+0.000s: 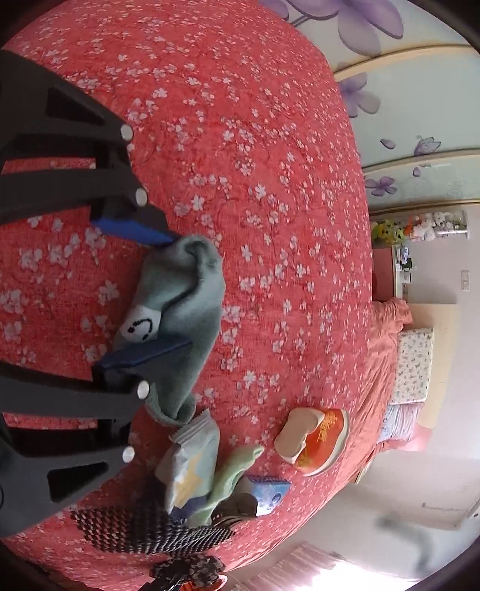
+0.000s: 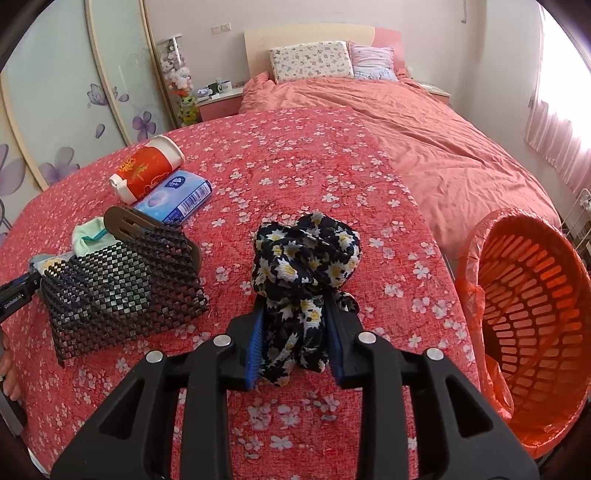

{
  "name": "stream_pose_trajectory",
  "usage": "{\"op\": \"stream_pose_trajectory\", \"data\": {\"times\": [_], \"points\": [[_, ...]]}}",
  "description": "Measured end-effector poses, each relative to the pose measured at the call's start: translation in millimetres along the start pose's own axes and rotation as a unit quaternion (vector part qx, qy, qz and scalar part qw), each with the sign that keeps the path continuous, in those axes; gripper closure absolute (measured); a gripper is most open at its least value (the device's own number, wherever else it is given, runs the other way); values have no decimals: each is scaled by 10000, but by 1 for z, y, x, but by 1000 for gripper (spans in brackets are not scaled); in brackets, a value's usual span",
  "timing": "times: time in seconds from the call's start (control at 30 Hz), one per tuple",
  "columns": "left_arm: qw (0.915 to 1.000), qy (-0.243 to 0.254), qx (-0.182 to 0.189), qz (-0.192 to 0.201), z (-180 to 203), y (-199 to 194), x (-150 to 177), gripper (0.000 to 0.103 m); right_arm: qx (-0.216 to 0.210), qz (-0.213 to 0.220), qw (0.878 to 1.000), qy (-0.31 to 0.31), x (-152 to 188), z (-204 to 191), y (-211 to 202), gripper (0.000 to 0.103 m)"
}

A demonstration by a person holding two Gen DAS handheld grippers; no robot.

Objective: Collect trash

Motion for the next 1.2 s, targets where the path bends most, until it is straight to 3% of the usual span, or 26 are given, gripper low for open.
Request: {"op": "stream_pose_trajectory", "data": {"times": [0.3,0.37,0.4,0.43,0.63,0.93,1.2], "points": [[10000,-38,45,8,-2,-1,3,57,-69,-9,10000,50,1,0,1,72],[9999,-39,79,48,-2,-2,2,70,-81,-9,9999,59,1,1,1,73],[9998,-10,156,80,1,-2,0,85,-71,0,9999,75,0,1,1,81],[9997,-3,212,94,1,-2,0,87,-9,32,10000,36,-1,3,0,86],[9991,-14,272,328,-1,-23,-4,89,-303,284,9990,151,-13,5,-28,89],[9953,3,81,967,-5,-95,-38,89,-736,975,9920,314,-30,2,-94,89],[9873,469,466,1442,61,-151,-62,89,-704,1506,9844,568,-38,31,-139,89]]}}
Point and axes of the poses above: each gripper's, at about its wrist camera, not at the fingertips, and y roughly the way its jaws point, z to its right, x to its underside, the point moved 10 cm from there along y, roughly the way its jaws point, and after that the axes turned 14 degrees about y, right-handed, at the moved point
